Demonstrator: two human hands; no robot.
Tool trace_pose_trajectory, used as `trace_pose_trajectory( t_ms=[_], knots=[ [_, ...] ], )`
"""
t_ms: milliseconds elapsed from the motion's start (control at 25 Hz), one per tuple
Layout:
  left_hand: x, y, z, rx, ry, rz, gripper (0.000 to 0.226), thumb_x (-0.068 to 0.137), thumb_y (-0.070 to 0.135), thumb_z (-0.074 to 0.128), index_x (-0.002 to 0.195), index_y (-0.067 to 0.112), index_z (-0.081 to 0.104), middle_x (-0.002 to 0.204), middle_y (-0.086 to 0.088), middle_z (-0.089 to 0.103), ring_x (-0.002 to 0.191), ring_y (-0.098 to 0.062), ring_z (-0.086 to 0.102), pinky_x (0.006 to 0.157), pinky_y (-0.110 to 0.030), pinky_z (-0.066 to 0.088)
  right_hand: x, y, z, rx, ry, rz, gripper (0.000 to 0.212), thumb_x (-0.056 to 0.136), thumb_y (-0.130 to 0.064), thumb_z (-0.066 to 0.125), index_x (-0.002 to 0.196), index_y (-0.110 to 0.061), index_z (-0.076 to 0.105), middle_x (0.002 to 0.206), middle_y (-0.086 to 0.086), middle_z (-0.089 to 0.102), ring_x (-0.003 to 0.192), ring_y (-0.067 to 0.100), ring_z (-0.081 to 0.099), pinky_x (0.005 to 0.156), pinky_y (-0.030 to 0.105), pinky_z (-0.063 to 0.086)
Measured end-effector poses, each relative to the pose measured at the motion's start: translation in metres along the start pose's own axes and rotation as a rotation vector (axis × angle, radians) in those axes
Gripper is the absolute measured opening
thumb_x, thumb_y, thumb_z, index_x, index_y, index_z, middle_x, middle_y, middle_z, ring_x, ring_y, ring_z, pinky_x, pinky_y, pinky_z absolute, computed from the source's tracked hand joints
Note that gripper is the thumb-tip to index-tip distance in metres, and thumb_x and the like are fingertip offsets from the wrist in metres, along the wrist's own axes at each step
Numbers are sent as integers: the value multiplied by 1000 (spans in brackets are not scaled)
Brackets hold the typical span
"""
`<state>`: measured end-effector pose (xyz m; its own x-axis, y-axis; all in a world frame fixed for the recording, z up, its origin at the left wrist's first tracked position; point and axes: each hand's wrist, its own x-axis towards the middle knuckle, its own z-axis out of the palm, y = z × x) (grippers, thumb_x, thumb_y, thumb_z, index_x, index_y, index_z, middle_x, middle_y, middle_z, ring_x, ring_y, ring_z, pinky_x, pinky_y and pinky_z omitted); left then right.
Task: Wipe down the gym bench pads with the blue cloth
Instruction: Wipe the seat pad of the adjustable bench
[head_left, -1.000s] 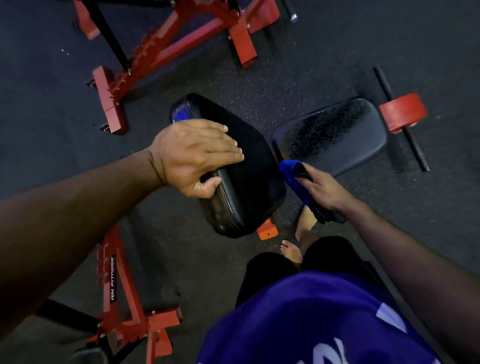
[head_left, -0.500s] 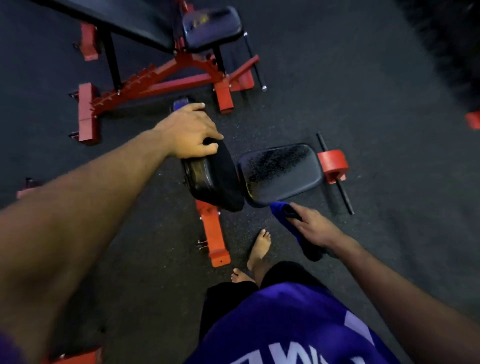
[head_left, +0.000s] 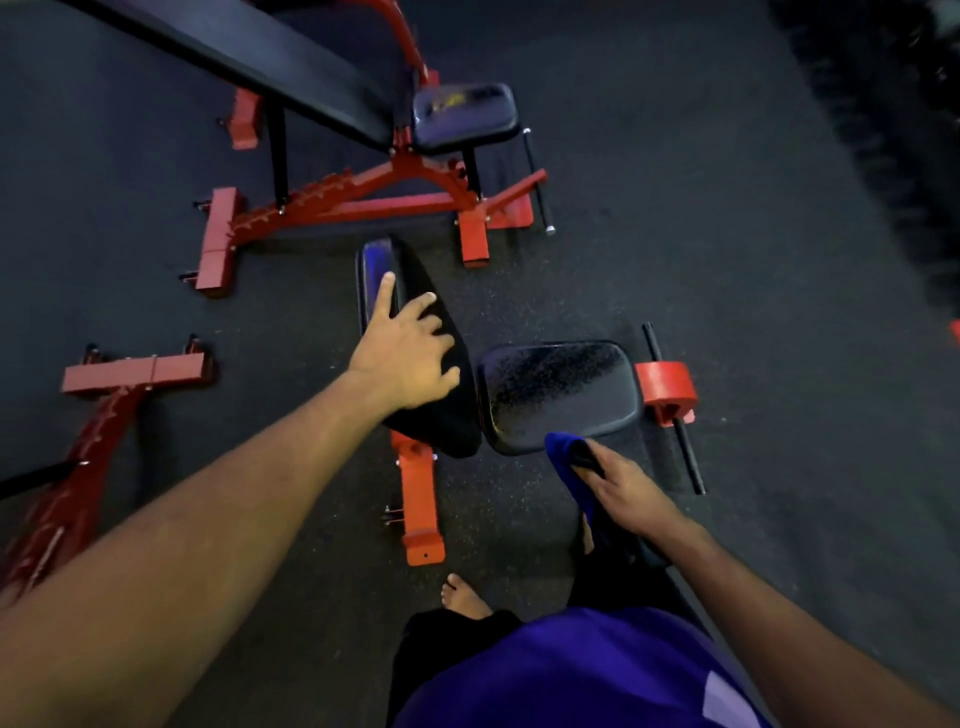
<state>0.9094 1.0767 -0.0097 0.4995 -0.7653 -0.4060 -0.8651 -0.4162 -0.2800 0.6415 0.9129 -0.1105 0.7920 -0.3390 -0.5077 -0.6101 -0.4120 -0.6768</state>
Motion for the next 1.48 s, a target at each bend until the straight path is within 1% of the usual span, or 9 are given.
trace_pose_trajectory(
  t_ms=[80, 240, 440, 560, 720, 920, 1080, 1200, 1480],
  knots=[
    [7, 2, -3, 89, -56, 6, 62, 100, 61, 28, 143, 28, 56, 155, -1, 47, 157, -24, 13, 117, -71, -11, 36, 3, -16, -58, -48, -18, 42, 101, -18, 51, 142, -9, 47, 134, 9, 54, 128, 24, 49, 97, 23, 31],
    [30, 4, -9, 202, -225, 160, 63, 99, 60, 27, 151, 30, 46, 162, -4, 38, 157, -25, 15, 115, -73, -11, 131, 30, -33, -314, -216, -195, 43, 97, -15, 53, 140, -16, 47, 130, 11, 53, 117, 35, 53, 97, 39, 40],
    [36, -5, 0, 107, -159, 219, 59, 95, 55, 29, 145, 35, 52, 152, 8, 52, 150, -16, 35, 120, -68, -4, 243, 50, -16, -826, -385, -394, 56, 100, -19, 45, 152, -34, 30, 150, 3, 33, 118, 32, 43, 91, 48, 47],
    [37, -10, 8, 34, -114, 220, 59, 94, 52, 26, 138, 33, 61, 144, 7, 60, 144, -15, 45, 121, -65, 2, 298, 45, 17, -984, -366, -503, 56, 100, -16, 41, 152, -33, 30, 152, 5, 29, 121, 34, 41, 92, 49, 46],
    [34, -11, 9, -34, -46, 236, 51, 97, 46, 33, 128, 29, 70, 132, 4, 69, 133, -18, 57, 122, -63, 11, 366, 19, 48, -991, -276, -501, 51, 100, -16, 37, 149, -29, 36, 154, 7, 27, 130, 38, 36, 98, 53, 43],
    [38, -12, 14, -67, -91, 229, 54, 100, 42, 25, 124, 27, 71, 127, 2, 71, 129, -20, 59, 124, -59, 6, 407, 6, 79, -1036, -343, -380, 43, 100, -16, 38, 141, -24, 43, 145, 11, 32, 129, 39, 33, 97, 57, 44],
    [37, -12, 15, -67, -56, 223, 52, 100, 42, 28, 121, 25, 73, 125, 0, 72, 126, -22, 61, 125, -59, 7, 415, 6, 73, -1042, -290, -502, 42, 100, -16, 41, 141, -20, 42, 136, 11, 38, 127, 38, 35, 90, 51, 49],
    [39, -11, 12, -69, -105, 221, 55, 100, 43, 24, 121, 25, 72, 126, 1, 72, 127, -21, 61, 125, -59, 7, 408, 14, 69, -1104, -376, -599, 44, 100, -19, 40, 144, -22, 40, 137, 8, 39, 127, 37, 36, 92, 48, 47],
    [43, -5, 3, 40, -153, 177, 57, 96, 42, 29, 131, 20, 69, 141, -5, 63, 136, -22, 54, 125, -59, 7, 363, 49, 18, -800, -222, -500, 60, 92, -8, 51, 149, -25, 37, 150, 1, 36, 117, 37, 38, 88, 48, 47]
  ],
)
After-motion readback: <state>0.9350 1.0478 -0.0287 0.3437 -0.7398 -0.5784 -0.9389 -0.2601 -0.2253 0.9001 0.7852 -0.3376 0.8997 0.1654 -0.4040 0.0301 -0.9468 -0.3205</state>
